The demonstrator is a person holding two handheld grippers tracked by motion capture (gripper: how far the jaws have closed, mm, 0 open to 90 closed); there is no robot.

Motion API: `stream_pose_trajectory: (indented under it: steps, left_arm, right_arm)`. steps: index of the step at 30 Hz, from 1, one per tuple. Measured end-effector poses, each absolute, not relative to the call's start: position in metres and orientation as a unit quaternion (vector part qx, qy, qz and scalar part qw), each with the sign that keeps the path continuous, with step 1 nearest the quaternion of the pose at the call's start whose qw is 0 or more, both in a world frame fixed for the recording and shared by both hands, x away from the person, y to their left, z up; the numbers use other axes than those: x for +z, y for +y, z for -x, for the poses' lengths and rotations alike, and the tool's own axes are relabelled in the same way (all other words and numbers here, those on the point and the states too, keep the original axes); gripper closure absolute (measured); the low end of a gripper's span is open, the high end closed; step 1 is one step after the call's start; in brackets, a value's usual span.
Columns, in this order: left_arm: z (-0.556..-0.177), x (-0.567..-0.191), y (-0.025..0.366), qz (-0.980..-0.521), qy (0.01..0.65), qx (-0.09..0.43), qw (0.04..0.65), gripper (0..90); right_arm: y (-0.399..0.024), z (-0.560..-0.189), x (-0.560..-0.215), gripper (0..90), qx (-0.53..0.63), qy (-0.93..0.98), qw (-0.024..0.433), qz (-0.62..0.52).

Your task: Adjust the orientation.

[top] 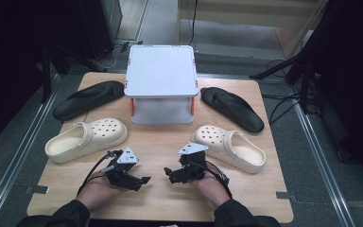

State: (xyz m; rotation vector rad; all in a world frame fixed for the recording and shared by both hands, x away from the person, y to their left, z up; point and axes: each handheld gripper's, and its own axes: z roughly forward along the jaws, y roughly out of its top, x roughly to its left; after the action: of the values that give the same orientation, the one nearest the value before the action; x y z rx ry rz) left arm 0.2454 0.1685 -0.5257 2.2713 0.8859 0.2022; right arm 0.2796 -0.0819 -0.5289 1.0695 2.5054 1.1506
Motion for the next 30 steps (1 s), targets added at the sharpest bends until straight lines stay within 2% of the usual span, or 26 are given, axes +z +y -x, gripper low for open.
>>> stream_pose_trajectory:
  steps: [3, 6, 9, 11, 13, 15, 18, 24, 30]
  left_arm:
    - [-0.251, -0.528, 0.169, -0.875, 0.358, 0.072, 0.320, 13.7]
    - [-0.252, -0.527, 0.172, -0.873, 0.354, 0.093, 0.322, 16.0]
    - [-0.252, -0.523, 0.177, -0.868, 0.347, 0.094, 0.342, 32.1]
    - [-0.252, -0.521, 0.179, -0.864, 0.345, 0.093, 0.354, 34.4]
    - [-0.252, -0.518, 0.182, -0.860, 0.343, 0.097, 0.365, 35.7]
    - [-0.252, -0.516, 0.184, -0.856, 0.345, 0.092, 0.374, 38.6]
    - [-0.254, -0.515, 0.185, -0.859, 0.346, 0.078, 0.368, 40.0]
    - [-0.255, -0.514, 0.189, -0.859, 0.349, 0.070, 0.368, 39.0]
    - [-0.259, -0.514, 0.192, -0.863, 0.356, 0.051, 0.354, 39.3]
  right_arm:
    - [-0.083, -0.280, -0.528, 1.0, 0.383, 0.844, 0.102, -0.361]
    - [-0.084, -0.281, -0.528, 2.5, 0.376, 0.843, 0.120, -0.365]
    - [-0.085, -0.282, -0.526, 3.8, 0.371, 0.847, 0.128, -0.358]
    - [-0.085, -0.282, -0.525, 5.1, 0.370, 0.850, 0.125, -0.353]
    - [-0.086, -0.281, -0.524, 13.2, 0.373, 0.857, 0.109, -0.338]
    - [-0.086, -0.283, -0.524, 13.5, 0.366, 0.864, 0.088, -0.334]
    - [-0.086, -0.285, -0.522, 13.9, 0.362, 0.865, 0.071, -0.339]
    - [-0.086, -0.286, -0.520, 13.8, 0.369, 0.864, 0.074, -0.334]
    - [-0.087, -0.283, -0.513, 20.4, 0.388, 0.861, 0.080, -0.319]
